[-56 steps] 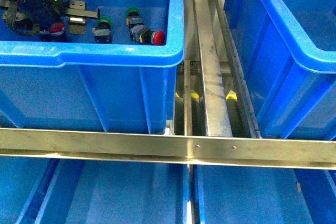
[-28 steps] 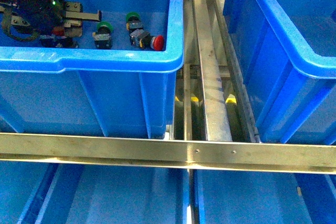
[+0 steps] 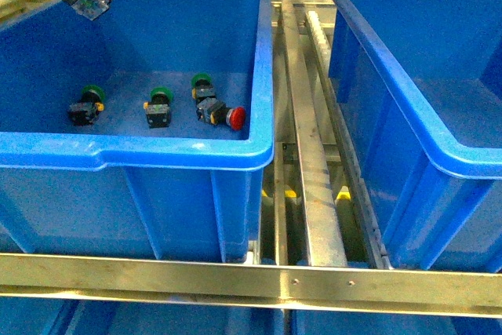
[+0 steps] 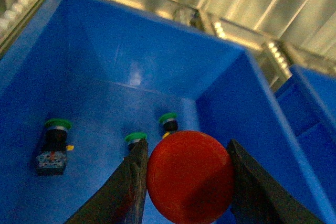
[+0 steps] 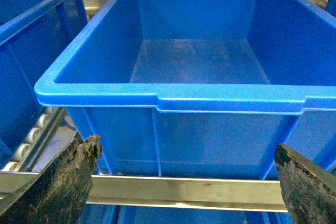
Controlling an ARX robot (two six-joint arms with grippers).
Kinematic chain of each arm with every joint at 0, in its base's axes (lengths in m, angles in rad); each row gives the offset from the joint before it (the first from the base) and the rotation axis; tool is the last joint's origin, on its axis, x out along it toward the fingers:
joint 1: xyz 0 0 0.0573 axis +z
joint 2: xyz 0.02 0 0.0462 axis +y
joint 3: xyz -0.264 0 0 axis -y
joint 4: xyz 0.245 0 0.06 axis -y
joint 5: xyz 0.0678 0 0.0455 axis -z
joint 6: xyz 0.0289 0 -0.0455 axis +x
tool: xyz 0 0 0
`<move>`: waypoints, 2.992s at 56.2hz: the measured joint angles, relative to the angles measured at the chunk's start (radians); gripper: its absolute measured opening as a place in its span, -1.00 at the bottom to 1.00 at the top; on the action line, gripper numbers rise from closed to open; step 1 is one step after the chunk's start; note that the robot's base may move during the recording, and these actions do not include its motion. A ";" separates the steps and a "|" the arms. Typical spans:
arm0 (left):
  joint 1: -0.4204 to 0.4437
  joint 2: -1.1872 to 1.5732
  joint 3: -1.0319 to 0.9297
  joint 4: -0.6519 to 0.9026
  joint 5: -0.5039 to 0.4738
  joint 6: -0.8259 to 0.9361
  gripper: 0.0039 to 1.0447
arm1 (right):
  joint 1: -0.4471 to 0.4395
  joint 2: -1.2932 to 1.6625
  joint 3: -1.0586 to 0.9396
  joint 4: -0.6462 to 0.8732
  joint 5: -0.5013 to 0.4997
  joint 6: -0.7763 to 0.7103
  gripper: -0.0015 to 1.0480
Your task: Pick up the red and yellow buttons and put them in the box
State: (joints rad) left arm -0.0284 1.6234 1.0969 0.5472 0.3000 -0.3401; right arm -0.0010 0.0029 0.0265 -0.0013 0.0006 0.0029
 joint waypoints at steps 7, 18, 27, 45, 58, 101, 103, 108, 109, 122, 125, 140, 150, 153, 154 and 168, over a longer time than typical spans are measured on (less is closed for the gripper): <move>-0.003 -0.017 -0.085 0.121 0.080 -0.127 -0.34 | 0.000 0.000 0.000 0.000 -0.001 0.000 0.88; -0.058 -0.003 -0.167 0.459 0.280 -0.507 -0.34 | 0.000 0.000 0.000 0.000 0.000 0.000 0.88; -0.132 0.083 -0.167 0.756 0.324 -0.912 -0.34 | 0.000 0.000 0.000 0.000 0.000 0.000 0.88; -0.247 0.220 -0.143 0.788 0.451 -1.054 -0.35 | 0.000 0.000 0.000 0.000 0.000 0.000 0.88; -0.330 0.230 -0.042 0.780 0.452 -1.053 -0.35 | 0.000 0.000 0.000 0.000 0.000 0.000 0.88; -0.403 0.224 -0.012 0.689 0.430 -0.969 -0.35 | -0.137 0.864 0.634 0.553 0.097 0.690 0.89; -0.407 0.224 -0.010 0.689 0.428 -0.968 -0.35 | -0.119 0.877 0.636 0.559 0.095 0.792 0.89; -0.412 0.224 -0.002 0.689 0.422 -0.966 -0.35 | -0.047 0.920 0.637 0.585 0.111 1.026 0.89; -0.414 0.224 -0.001 0.689 0.417 -0.965 -0.35 | -0.029 0.930 0.637 0.590 0.115 1.058 0.89; -0.425 0.224 0.008 0.696 0.394 -0.965 -0.35 | 0.166 1.031 0.632 0.674 0.176 1.224 0.89; -0.432 0.225 0.011 0.696 0.390 -0.965 -0.35 | 0.197 1.049 0.632 0.686 0.183 1.226 0.89; -0.450 0.249 0.028 0.703 0.373 -0.966 -0.35 | 0.306 1.146 0.623 0.743 0.204 1.212 0.89; -0.456 0.260 0.043 0.703 0.367 -0.966 -0.35 | 0.346 1.174 0.617 0.761 0.220 1.208 0.89; -0.458 0.264 0.045 0.703 0.360 -0.966 -0.35 | 0.357 1.175 0.618 0.769 0.218 1.189 0.89; -0.458 0.266 0.045 0.703 0.357 -0.966 -0.35 | 0.361 1.175 0.618 0.772 0.216 1.186 0.89; -0.464 0.307 0.051 0.724 0.333 -0.979 -0.35 | 0.393 1.173 0.631 0.776 0.224 1.181 0.89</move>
State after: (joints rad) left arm -0.4927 1.9301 1.1481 1.2709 0.6327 -1.3190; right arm 0.3916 1.1763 0.6571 0.7746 0.2249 1.1835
